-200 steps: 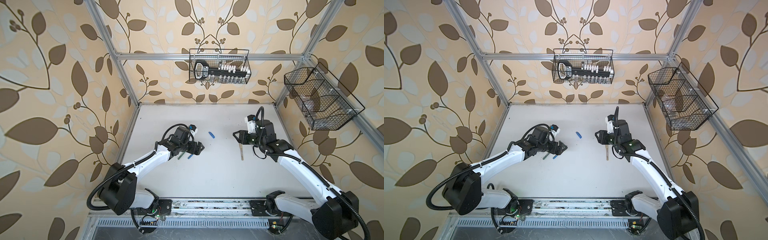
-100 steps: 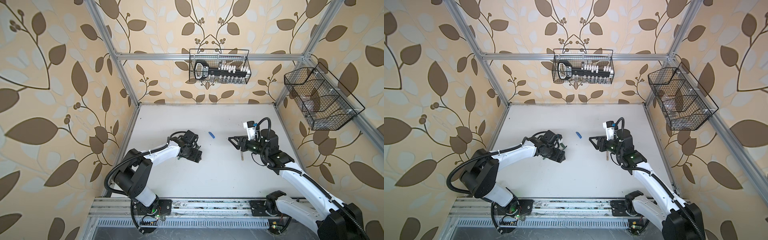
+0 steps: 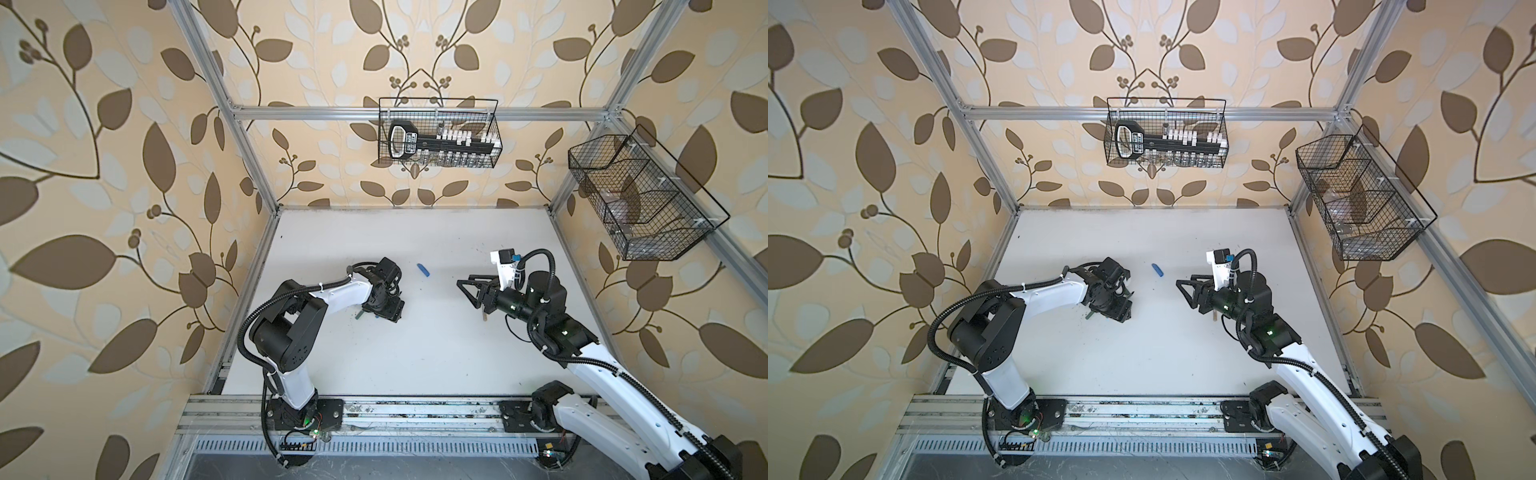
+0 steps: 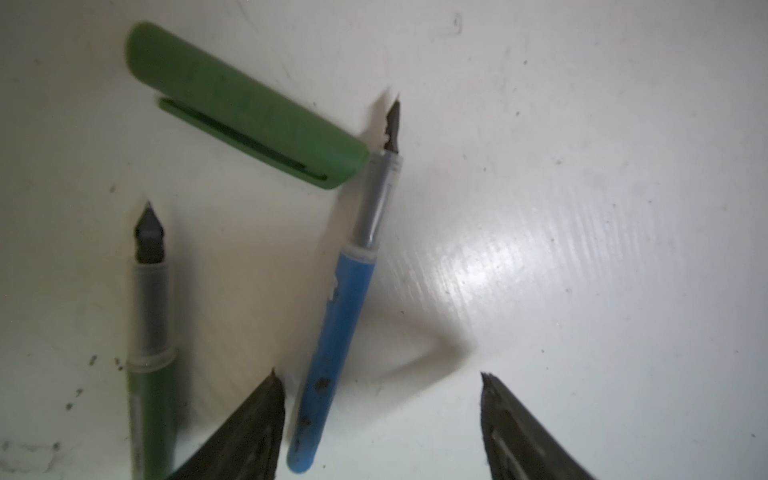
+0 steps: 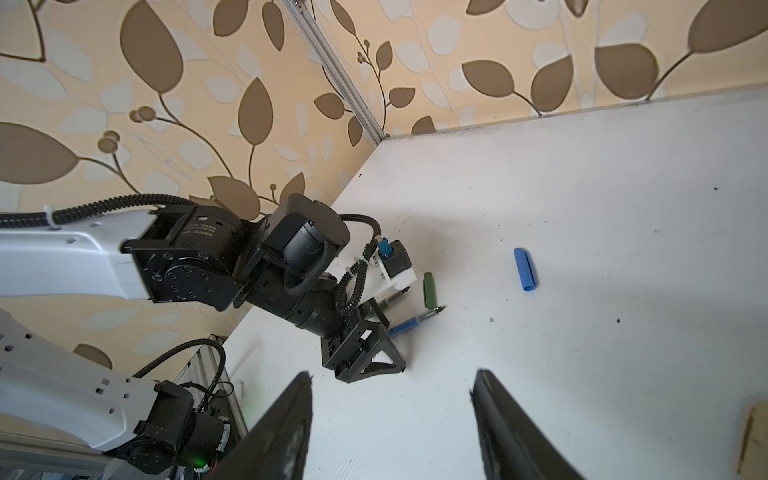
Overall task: Insert the pens into the pen caps
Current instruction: 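Lower the left gripper onto the blue pen and close on it, then lift the blue pen nib-up with the left gripper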
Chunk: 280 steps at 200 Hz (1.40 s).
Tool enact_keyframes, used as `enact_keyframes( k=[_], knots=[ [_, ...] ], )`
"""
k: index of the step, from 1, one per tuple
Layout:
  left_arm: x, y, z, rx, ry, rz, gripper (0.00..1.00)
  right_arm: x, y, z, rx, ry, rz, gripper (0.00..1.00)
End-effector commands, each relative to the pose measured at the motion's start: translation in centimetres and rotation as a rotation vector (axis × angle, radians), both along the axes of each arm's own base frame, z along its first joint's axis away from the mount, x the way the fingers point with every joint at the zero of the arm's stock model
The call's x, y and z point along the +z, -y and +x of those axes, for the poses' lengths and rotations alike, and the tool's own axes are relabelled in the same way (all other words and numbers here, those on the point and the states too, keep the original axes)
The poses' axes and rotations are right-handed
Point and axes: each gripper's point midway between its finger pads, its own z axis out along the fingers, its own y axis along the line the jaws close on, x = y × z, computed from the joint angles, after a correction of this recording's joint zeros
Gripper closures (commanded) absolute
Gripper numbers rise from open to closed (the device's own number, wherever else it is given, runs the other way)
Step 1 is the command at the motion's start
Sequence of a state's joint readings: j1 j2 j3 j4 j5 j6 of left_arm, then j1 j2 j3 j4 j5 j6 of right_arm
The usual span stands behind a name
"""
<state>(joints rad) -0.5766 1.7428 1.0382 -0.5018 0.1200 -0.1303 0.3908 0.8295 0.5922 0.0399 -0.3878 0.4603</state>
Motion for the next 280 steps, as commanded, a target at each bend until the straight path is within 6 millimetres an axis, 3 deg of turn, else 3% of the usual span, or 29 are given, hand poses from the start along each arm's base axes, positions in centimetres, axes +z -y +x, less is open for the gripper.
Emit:
enact_keyframes(
  k=[1, 43, 94, 118, 199, 248, 280],
  knots=[
    [1.0, -0.4, 0.2, -0.005, 0.023, 0.026, 0.30, -0.3, 0.0, 0.0, -0.004, 0.014, 0.013, 0.38],
    [1.3, -0.7, -0.5, 0.006, 0.011, 0.029, 0.42, 0.7, 0.1, 0.3, -0.014, 0.068, 0.017, 0.37],
    [1.0, -1.1, -0.9, 0.008, -0.008, 0.061, 0.67, 1.2, 0.0, 0.5, -0.018, 0.070, 0.027, 0.36],
    [0.8, -0.9, -1.4, 0.004, -0.015, 0.065, 0.69, 1.4, 0.1, 0.4, -0.020, 0.077, 0.028, 0.36],
    [0.5, 0.7, -1.8, -0.033, -0.024, 0.030, 0.95, 1.4, 0.4, 0.8, -0.048, 0.085, 0.034, 0.35],
    [2.0, 2.7, -2.0, -0.084, 0.013, -0.087, 0.99, 0.1, 2.0, 1.1, -0.142, 0.046, -0.013, 0.35],
    [4.3, 4.6, -1.3, -0.122, 0.080, -0.201, 1.00, -1.5, 2.5, 1.1, -0.171, -0.020, -0.029, 0.31]
  ],
)
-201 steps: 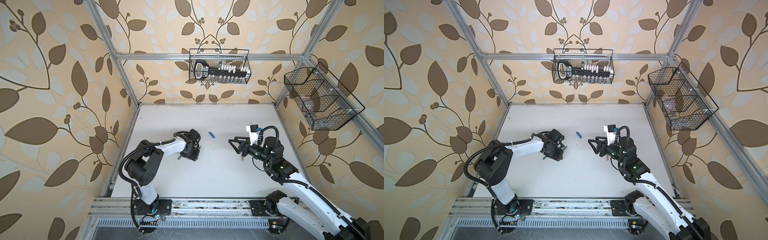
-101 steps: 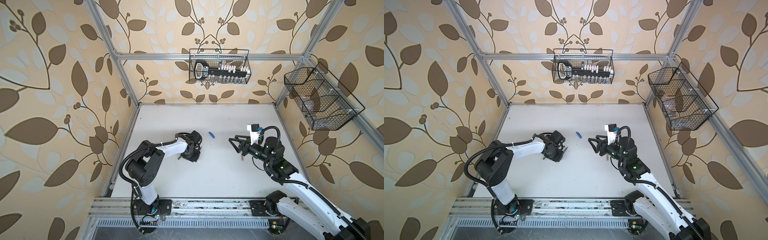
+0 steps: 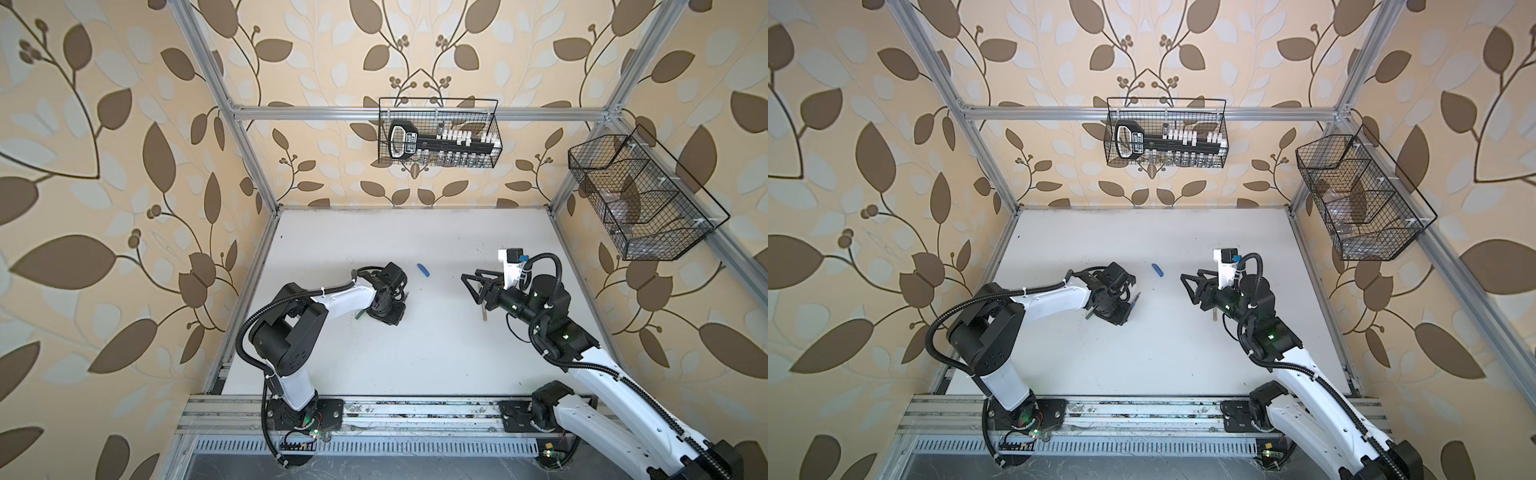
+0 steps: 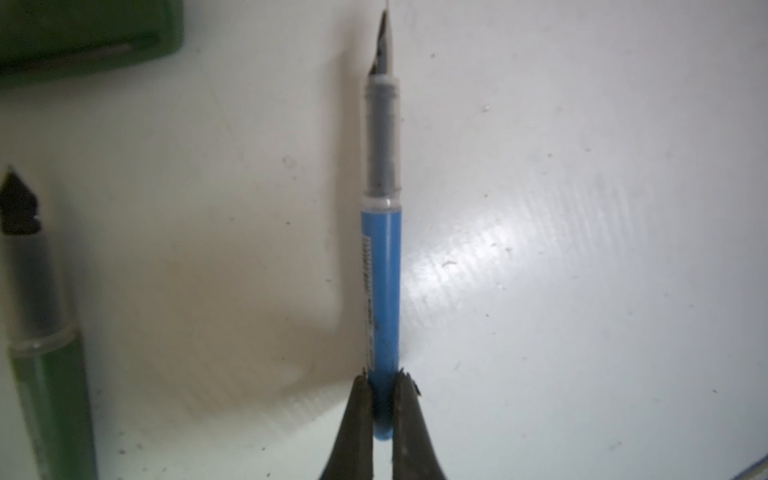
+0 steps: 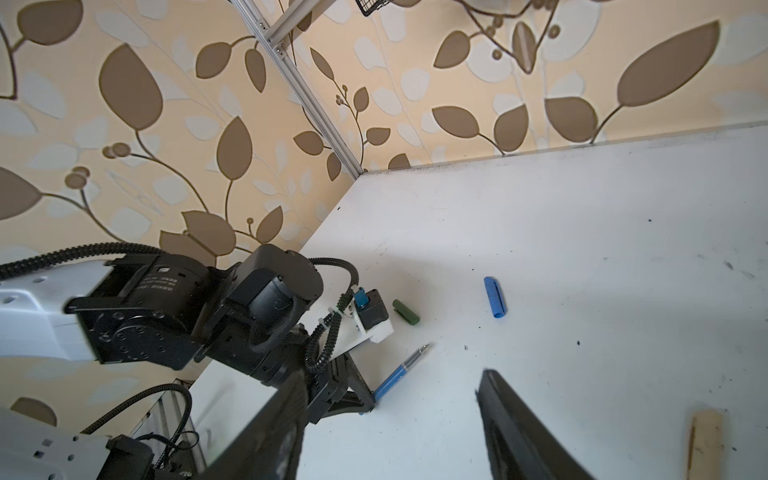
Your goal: Insert the pens into the pen caps
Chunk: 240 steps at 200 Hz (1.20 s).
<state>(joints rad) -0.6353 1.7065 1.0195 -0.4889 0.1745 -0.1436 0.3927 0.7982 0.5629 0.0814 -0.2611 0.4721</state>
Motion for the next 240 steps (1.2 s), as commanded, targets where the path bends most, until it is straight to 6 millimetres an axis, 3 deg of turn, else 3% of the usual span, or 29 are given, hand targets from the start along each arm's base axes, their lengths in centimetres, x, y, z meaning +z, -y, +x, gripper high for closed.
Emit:
enact_keyframes(
  k=[1, 31, 61, 77, 84, 127, 172, 240],
  knots=[
    [3.5, 2.3, 0.6, -0.059, 0.088, -0.146, 1.00, -1.9, 0.8, 0.1, -0.049, -0.066, -0.021, 0.31],
    [6.4, 4.3, 1.5, -0.093, 0.172, -0.277, 1.00, -4.0, 0.0, 0.9, -0.037, -0.167, -0.020, 0.30],
    [10.2, 5.4, 2.1, -0.109, 0.300, -0.407, 1.00, -6.1, -3.1, 0.7, 0.053, -0.264, -0.007, 0.30],
    [11.2, 5.6, 1.8, -0.120, 0.342, -0.464, 1.00, -6.9, -4.4, 0.5, 0.071, -0.274, -0.006, 0.30],
    [12.6, 5.6, 1.4, -0.135, 0.380, -0.499, 1.00, -7.1, -5.0, 0.6, 0.078, -0.276, 0.010, 0.30],
    [12.2, 4.8, 0.5, -0.117, 0.435, -0.548, 1.00, -7.8, -7.9, 1.1, 0.138, -0.292, 0.025, 0.30],
    [11.7, 5.1, 0.1, -0.119, 0.414, -0.573, 1.00, -6.3, -9.7, 3.0, 0.171, -0.252, 0.083, 0.29],
    [12.0, 5.0, -0.2, -0.129, 0.415, -0.576, 1.00, -6.5, -12.9, 5.1, 0.244, -0.286, 0.134, 0.33]
  ],
)
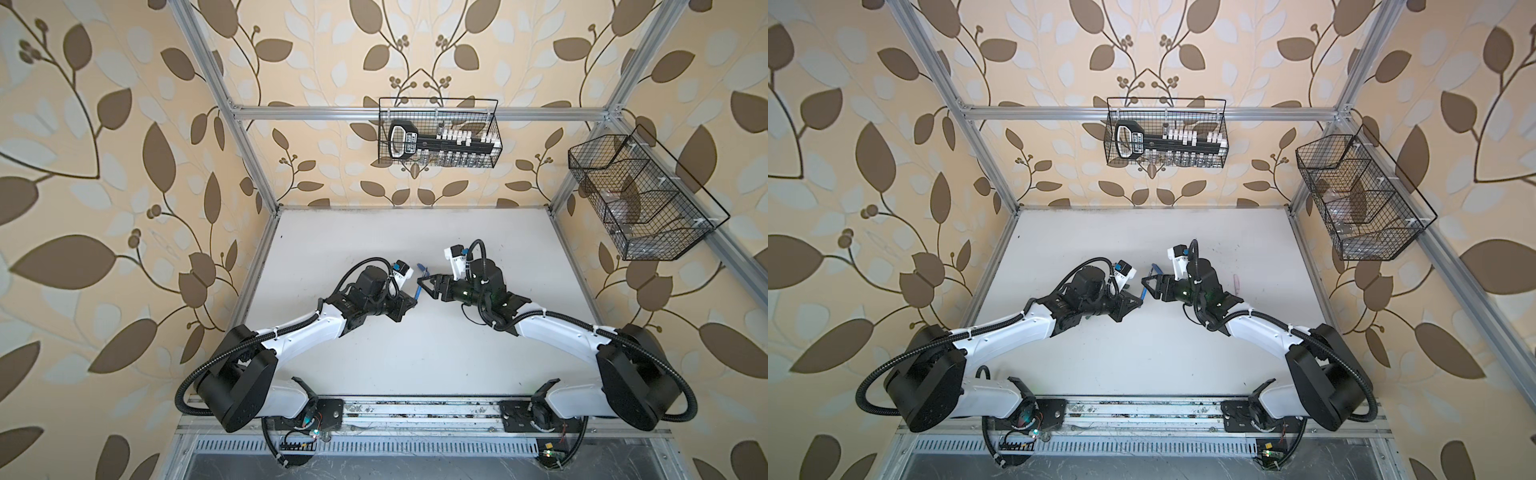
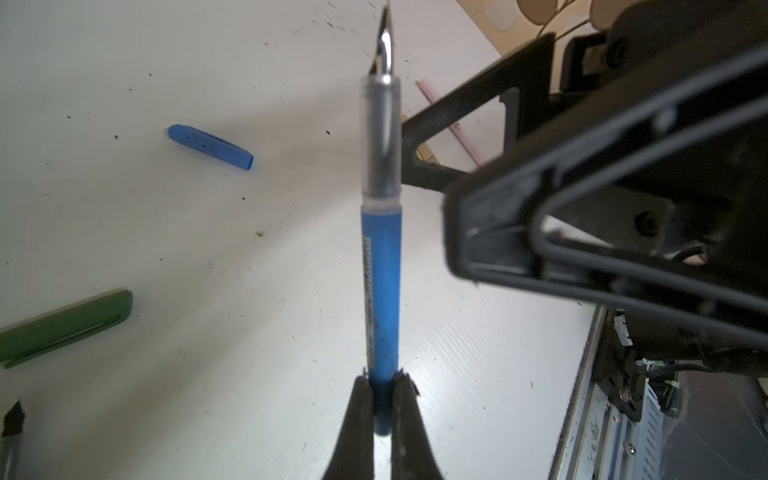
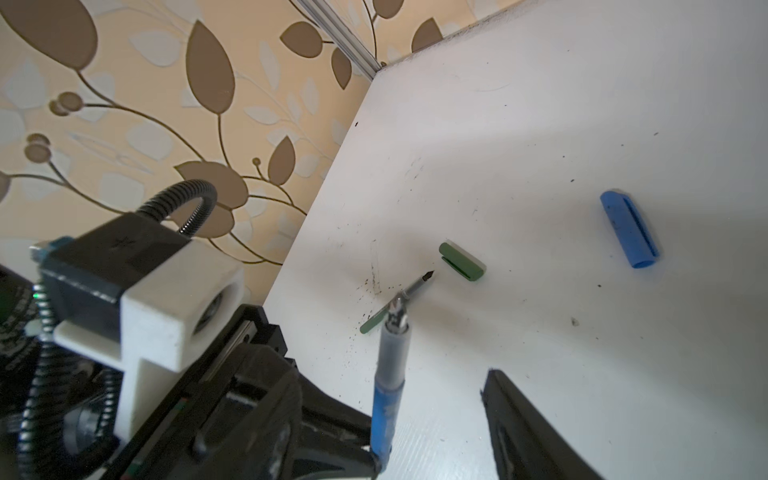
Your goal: Insert the pens into the pen caps
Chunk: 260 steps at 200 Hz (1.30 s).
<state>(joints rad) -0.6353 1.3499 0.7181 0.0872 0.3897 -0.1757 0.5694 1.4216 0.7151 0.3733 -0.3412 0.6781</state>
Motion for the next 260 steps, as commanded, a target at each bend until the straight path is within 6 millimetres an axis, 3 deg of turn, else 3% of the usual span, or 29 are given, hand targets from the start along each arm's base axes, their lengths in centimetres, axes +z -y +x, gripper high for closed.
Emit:
enact_keyframes(
  k=[1, 18, 36, 60, 71, 99, 119, 136, 148, 168, 197, 214, 228, 260],
  knots=[
    [1.7, 0.6, -0.2, -0.027, 0.037, -0.047, 1.00, 1.7, -1.7, 0.6, 0.042, 0.020, 0.067, 0.33],
    [1.8, 0.4, -0.2, -0.022, 0.043, -0.047, 1.00, 1.9, -2.3, 0.9, 0.057, 0.015, 0.086, 0.43],
    [1.9, 0.3, -0.3, -0.019, 0.048, -0.044, 1.00, 2.1, -3.0, 0.8, 0.080, 0.006, 0.105, 0.59],
    [2.1, 0.3, -0.3, -0.016, 0.050, -0.051, 0.99, 2.0, -3.5, 0.5, 0.102, -0.006, 0.108, 0.91],
    [2.3, 0.2, -0.3, -0.008, 0.049, -0.058, 0.96, 2.1, -3.4, 0.4, 0.100, -0.005, 0.106, 1.00],
    [2.9, -0.1, -0.3, 0.015, 0.066, -0.079, 0.83, 2.2, -2.5, 0.5, 0.064, 0.008, 0.073, 1.00],
    [2.9, -0.5, 0.0, 0.040, 0.072, -0.061, 0.70, 1.5, -0.8, 1.1, 0.013, 0.017, -0.059, 1.00],
    [2.6, -1.5, 0.7, 0.105, 0.081, -0.022, 0.64, 1.1, 1.0, 1.1, 0.019, 0.028, -0.248, 0.63],
    [2.6, -2.2, 1.1, 0.146, 0.092, 0.003, 0.52, 0.9, 2.6, 0.8, 0.024, 0.020, -0.379, 0.55],
    [3.3, -3.8, 1.6, 0.228, 0.129, 0.025, 0.49, -0.4, 3.9, -0.3, 0.105, 0.009, -0.550, 0.41],
    [4.7, -6.9, 2.0, 0.356, 0.215, 0.039, 0.35, -3.3, 3.4, -0.1, 0.249, -0.004, -0.686, 0.34],
    [5.8, -8.4, 1.9, 0.404, 0.252, 0.005, 0.33, -5.4, 2.7, 0.9, 0.344, -0.015, -0.779, 0.34],
    [6.4, -9.2, 1.7, 0.433, 0.268, -0.024, 0.28, -6.6, 2.3, 2.3, 0.394, -0.014, -0.861, 0.34],
    [6.7, -9.5, 1.7, 0.444, 0.271, -0.038, 0.20, -10.1, 0.4, 3.3, 0.575, -0.049, -0.960, 0.35]
  ],
)
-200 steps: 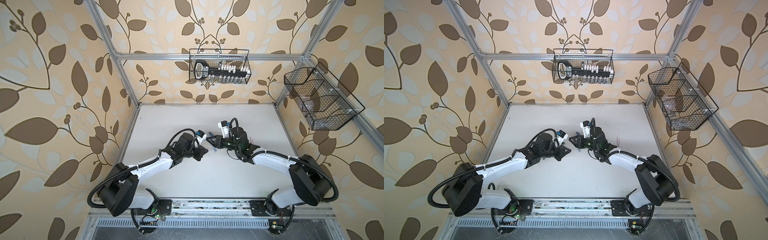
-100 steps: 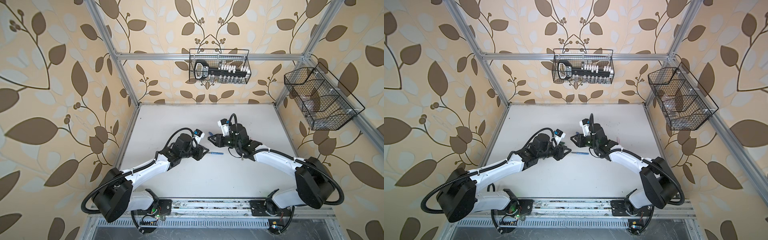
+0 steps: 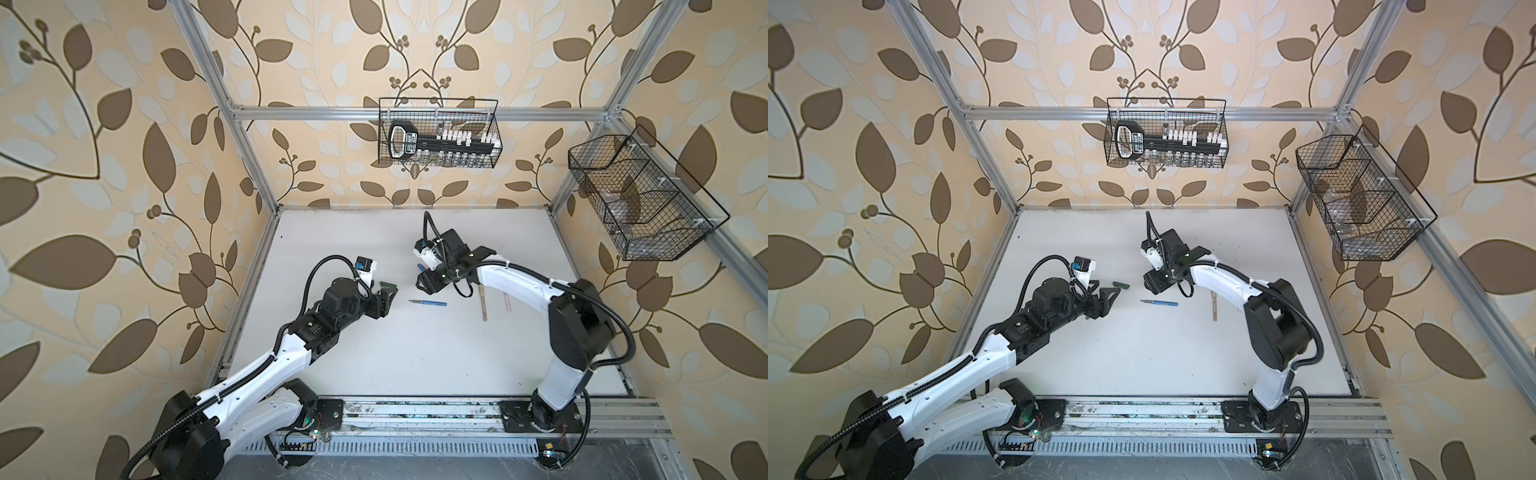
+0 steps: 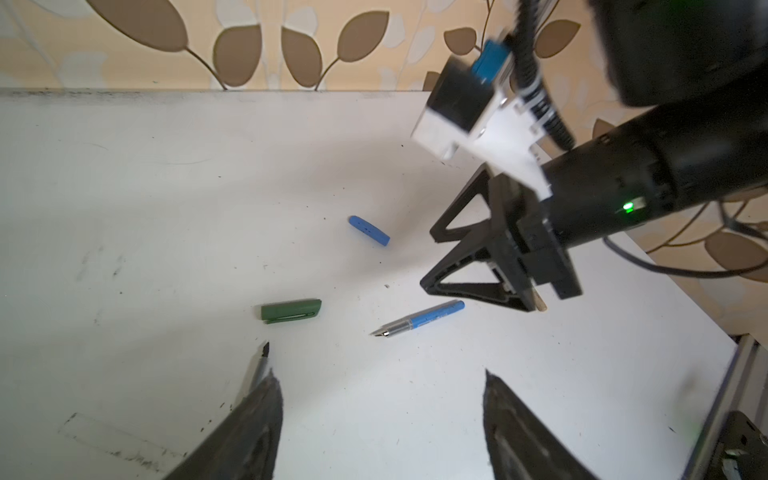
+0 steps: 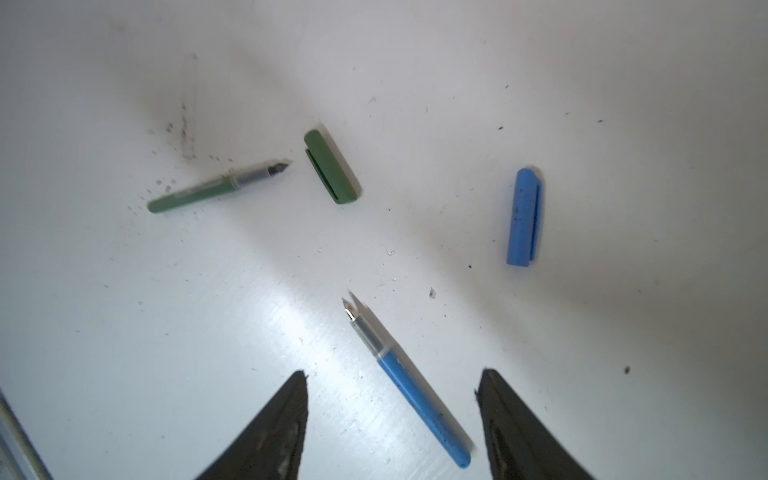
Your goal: Insert the pens into the pen caps
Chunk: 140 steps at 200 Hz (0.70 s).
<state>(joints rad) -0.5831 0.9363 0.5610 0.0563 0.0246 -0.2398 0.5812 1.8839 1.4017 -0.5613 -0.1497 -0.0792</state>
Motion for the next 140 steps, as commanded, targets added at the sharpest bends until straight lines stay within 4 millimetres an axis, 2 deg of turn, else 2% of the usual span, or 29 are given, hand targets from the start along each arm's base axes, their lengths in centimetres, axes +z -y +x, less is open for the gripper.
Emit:
enact_keyframes(
  k=[1, 43, 92, 140],
  knots=[
    [0.9, -0.5, 0.6, 0.040, 0.031, -0.020, 0.20, -1.6, -0.2, -0.8, 0.185, -0.055, -0.137, 0.35],
    [1.1, -0.6, 0.5, 0.041, 0.031, -0.028, 0.14, -4.8, -0.8, -1.7, 0.266, -0.141, -0.262, 0.37],
    [1.5, -1.1, 0.4, 0.061, 0.053, -0.038, 0.06, -6.2, -0.1, -2.3, 0.273, -0.137, -0.348, 0.38],
    [1.8, -1.5, 0.3, 0.074, 0.063, -0.038, 0.05, -7.6, 0.2, -2.5, 0.267, -0.138, -0.405, 0.44]
  ],
)
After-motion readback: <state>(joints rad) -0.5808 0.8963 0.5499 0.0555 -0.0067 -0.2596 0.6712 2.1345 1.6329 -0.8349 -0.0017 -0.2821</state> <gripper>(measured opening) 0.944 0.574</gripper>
